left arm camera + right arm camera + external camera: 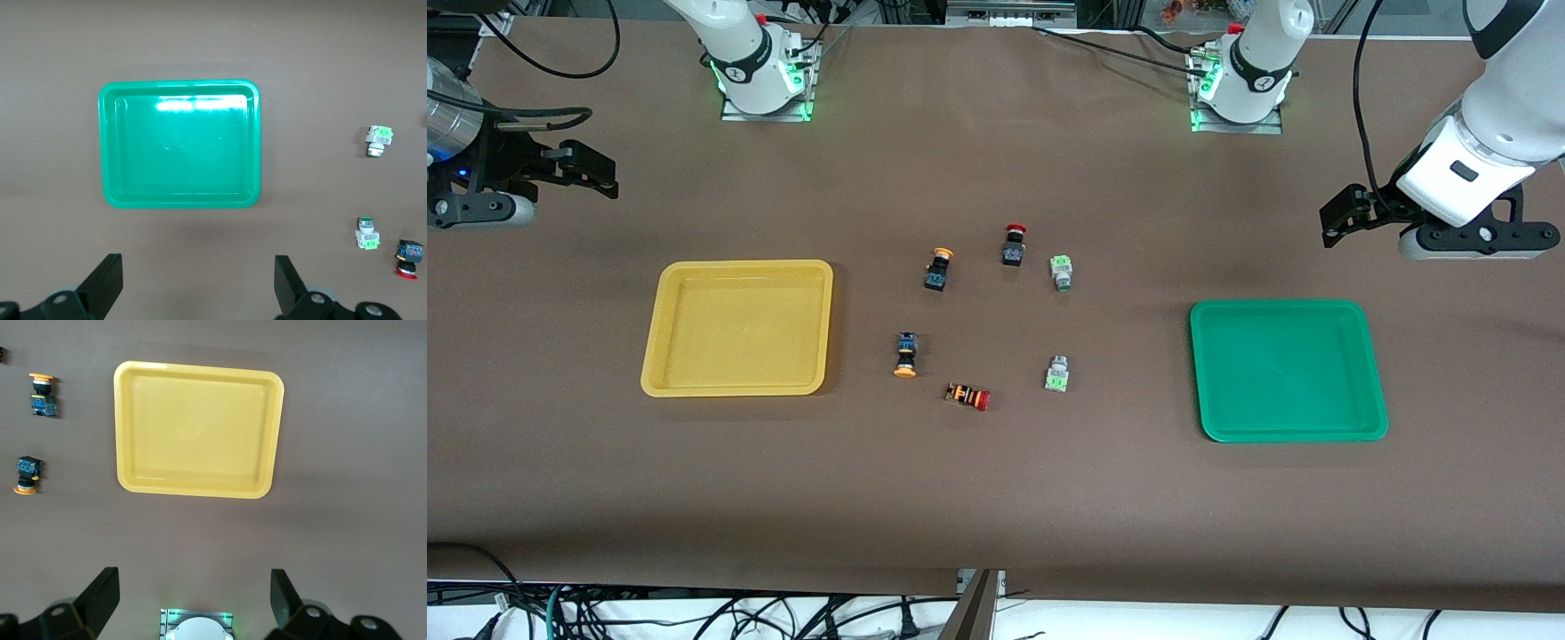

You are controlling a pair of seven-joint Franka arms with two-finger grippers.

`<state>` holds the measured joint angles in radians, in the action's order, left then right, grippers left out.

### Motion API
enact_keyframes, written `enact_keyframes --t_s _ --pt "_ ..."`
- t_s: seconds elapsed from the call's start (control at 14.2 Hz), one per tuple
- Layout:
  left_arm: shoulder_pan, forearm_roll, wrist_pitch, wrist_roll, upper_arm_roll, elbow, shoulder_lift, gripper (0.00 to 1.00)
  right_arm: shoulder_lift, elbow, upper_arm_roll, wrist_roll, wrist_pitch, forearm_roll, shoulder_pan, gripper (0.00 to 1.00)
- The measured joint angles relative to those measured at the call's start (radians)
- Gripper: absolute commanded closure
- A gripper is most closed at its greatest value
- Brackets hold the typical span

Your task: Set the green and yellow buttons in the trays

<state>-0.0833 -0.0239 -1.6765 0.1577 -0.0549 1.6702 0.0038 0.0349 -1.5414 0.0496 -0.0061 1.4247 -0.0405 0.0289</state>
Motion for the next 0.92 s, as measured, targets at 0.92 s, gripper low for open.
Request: enact_keyframes --t_s 0.92 --pt "-0.006 0.000 0.000 0.000 -0.002 0.000 0.000 0.00 0.000 0.000 -0.001 -0.007 0.017 0.000 -0.001 0.00"
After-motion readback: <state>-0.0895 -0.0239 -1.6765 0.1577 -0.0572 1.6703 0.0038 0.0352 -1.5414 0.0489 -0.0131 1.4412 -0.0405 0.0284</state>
